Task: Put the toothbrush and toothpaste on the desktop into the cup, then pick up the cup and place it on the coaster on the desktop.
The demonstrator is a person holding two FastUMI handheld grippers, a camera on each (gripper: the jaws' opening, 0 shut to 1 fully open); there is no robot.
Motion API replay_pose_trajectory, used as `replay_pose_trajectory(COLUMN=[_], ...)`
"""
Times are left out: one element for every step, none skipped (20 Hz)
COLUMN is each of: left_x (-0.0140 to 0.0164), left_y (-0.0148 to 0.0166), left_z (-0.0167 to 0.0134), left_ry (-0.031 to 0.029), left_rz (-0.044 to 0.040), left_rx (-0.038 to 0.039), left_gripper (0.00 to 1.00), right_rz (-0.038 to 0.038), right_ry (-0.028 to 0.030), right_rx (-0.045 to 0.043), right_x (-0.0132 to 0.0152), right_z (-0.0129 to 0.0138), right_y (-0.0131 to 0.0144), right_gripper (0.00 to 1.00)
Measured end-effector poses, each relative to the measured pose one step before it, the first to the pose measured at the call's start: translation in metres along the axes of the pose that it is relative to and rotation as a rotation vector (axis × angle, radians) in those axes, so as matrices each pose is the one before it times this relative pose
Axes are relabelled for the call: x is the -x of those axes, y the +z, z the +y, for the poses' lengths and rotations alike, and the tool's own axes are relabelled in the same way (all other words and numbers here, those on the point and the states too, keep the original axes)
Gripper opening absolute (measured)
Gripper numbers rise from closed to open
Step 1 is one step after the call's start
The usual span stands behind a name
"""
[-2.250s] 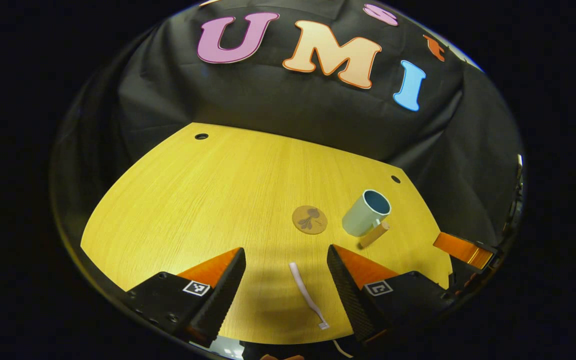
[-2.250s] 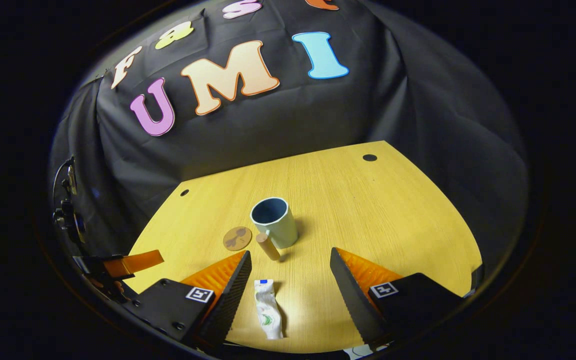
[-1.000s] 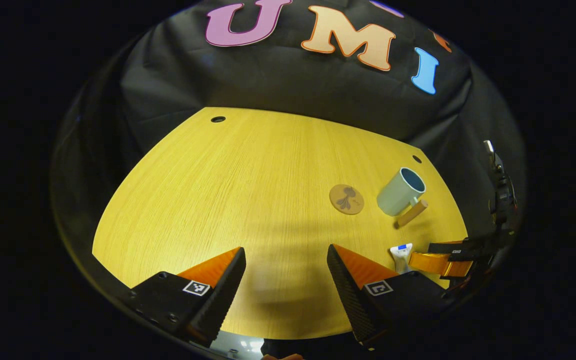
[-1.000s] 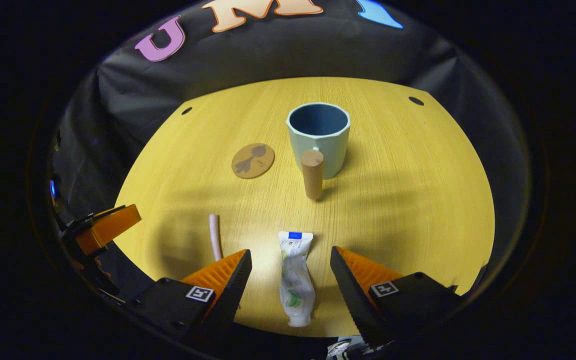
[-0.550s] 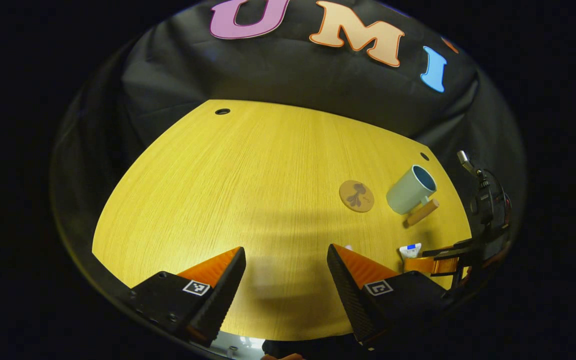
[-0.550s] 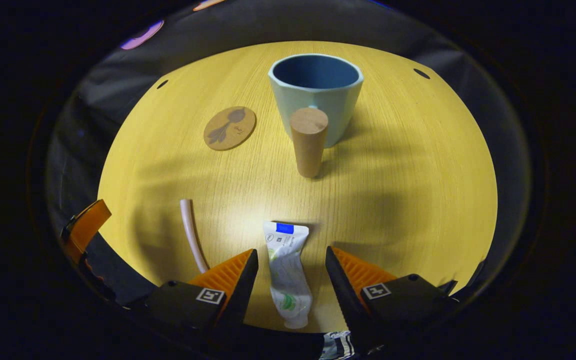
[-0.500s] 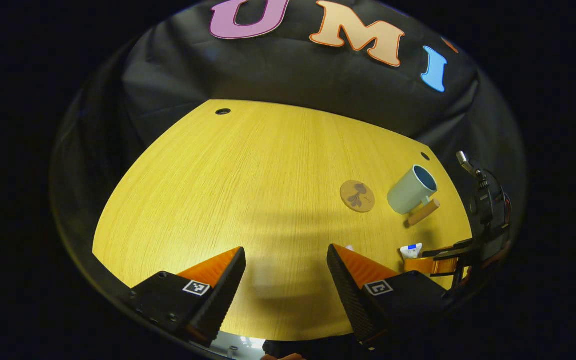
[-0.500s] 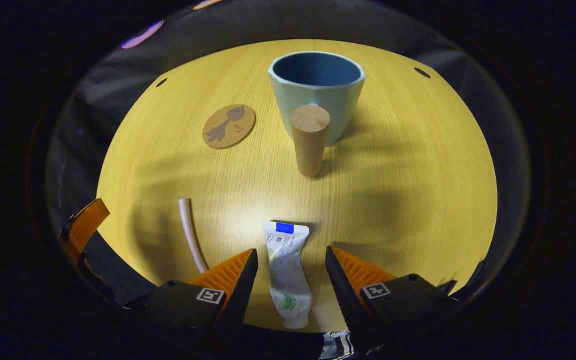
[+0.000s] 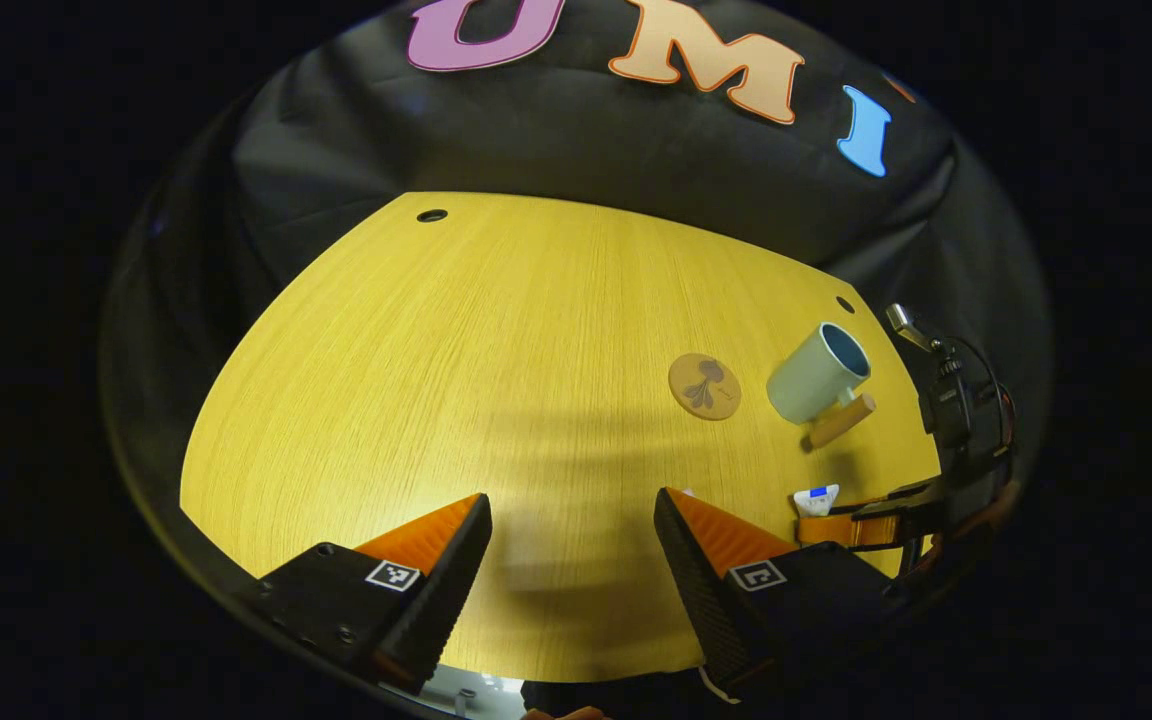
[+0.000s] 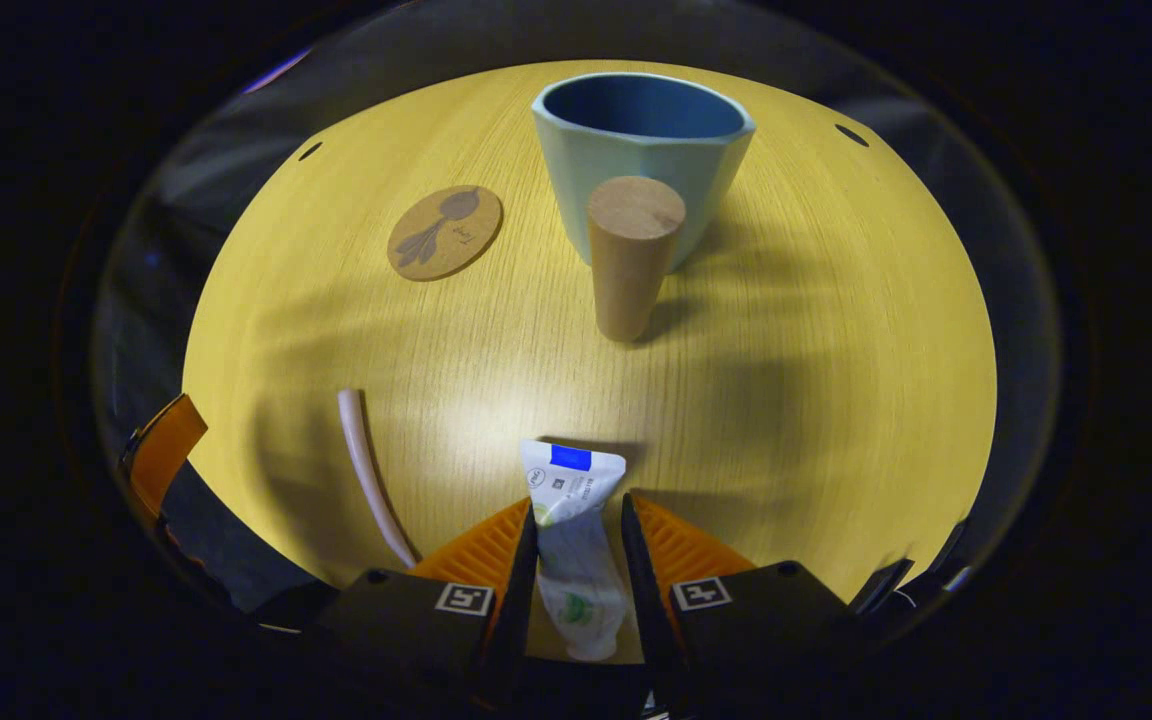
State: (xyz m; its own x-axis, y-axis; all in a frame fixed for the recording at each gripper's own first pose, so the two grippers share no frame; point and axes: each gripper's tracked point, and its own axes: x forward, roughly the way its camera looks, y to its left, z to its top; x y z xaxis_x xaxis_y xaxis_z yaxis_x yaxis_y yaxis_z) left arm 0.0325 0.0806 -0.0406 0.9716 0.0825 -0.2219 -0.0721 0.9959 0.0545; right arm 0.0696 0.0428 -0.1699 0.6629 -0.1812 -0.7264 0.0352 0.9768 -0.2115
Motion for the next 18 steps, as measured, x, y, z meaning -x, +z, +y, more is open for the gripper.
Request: replay_pose_trajectory(left_x=[-0.00039, -0.00048, 0.00058, -0.00061, -0.00038, -0.00036, -0.00143, -0.00118, -0.00005, -0.00102, -0.00213, -0.00137, -0.00398, -0.00267, -0.00359, -0.00381, -0.00472, -0.00354], left_y=[0.00034, 0.00048, -0.00005, 0.00003, -0.00095, -0.00107, -0.00094, 0.0, -0.00225, -0.00179, -0.00406, -0.00317, -0.00348, -0.00436, -0.00595, -0.00437, -0.00416, -0.00205], left_z=[-0.00101, -0.00144, -0.00111, -0.00201, -0.00273, -0.00229, -0.00171, -0.0033, -0.00442, -0.00395, -0.00376, -0.0045, -0.00537, -0.00503, -0.00663, -0.00732, -0.00591, -0.00472], left_ry=[-0.00141, -0.0004, -0.00258, -0.00269, -0.00425, -0.00395, -0.00387, -0.00432, -0.0051, -0.00318, -0.00253, -0.00149, -0.00165, -0.0013, -0.00305, -0.00038, 0.00297, 0.00145], left_rz=[-0.00057, -0.00111, 0.00011, 0.00226, 0.00456, 0.00646, 0.00648, 0.00766, 0.01034, 0.01243, 0.01649, 0.02158, 0.02485, 0.02496, 0.0286, 0.02965, 0.02446, 0.02234], left_rx=[-0.00353, -0.00363, -0.00364, -0.00215, -0.00151, -0.00104, 0.00034, 0.00165, 0.00149, 0.00107, 0.00035, 0.00083, 0.00151, 0.00356, 0.00494, 0.00436, 0.00609, 0.00401], left_gripper=[0.95, 0.96, 0.95, 0.95, 0.95, 0.95, 0.95, 0.95, 0.96, 0.95, 0.96, 0.95, 0.95, 0.95, 0.95, 0.95, 0.95, 0.95], right_rz=[0.00601, 0.00527, 0.0, 0.00381, 0.00119, 0.00488, 0.00227, -0.00058, -0.00069, -0.01171, -0.00791, -0.01013, -0.01915, -0.01342, -0.00186, -0.01167, -0.0152, -0.01277], right_ry=[-0.00663, -0.01024, 0.00511, 0.00197, 0.00283, 0.01083, 0.00738, 0.01031, 0.0131, 0.01605, 0.0247, 0.02011, 0.0169, 0.01008, 0.01891, 0.01711, 0.00984, 0.01736], right_rx=[0.0055, 0.00678, -0.00207, 0.0, -0.00245, 0.00551, -0.00439, -0.01243, -0.01186, -0.0142, -0.00089, -0.00316, -0.00573, -0.00031, 0.00948, 0.00441, -0.00312, -0.0026], right_x=[-0.0081, -0.00148, 0.00081, 0.00064, 0.00046, 0.00017, 0.00073, -0.00022, -0.001, 0.002, -0.00256, 0.00014, 0.00063, -0.00181, 0.00169, -0.00039, 0.0015, 0.00154], right_z=[0.00034, -0.00234, -0.00214, -0.00059, 0.00006, 0.00069, 0.0002, -0.00057, 0.00062, 0.00087, 0.00117, 0.00066, -0.00021, -0.00006, 0.00234, 0.00027, -0.00059, 0.00042], right_y=[-0.0038, -0.00136, -0.00002, -0.00058, 0.00032, -0.00036, -0.00013, 0.00024, -0.00136, -0.00012, -0.00128, -0.00076, 0.00063, 0.00091, -0.00307, -0.00022, 0.0019, 0.00265], right_gripper=[0.35, 0.35, 0.29, 0.25, 0.25, 0.23, 0.22, 0.2, 0.17, 0.17, 0.12, 0.12, 0.12, 0.13, 0.08, 0.06, 0.08, 0.06])
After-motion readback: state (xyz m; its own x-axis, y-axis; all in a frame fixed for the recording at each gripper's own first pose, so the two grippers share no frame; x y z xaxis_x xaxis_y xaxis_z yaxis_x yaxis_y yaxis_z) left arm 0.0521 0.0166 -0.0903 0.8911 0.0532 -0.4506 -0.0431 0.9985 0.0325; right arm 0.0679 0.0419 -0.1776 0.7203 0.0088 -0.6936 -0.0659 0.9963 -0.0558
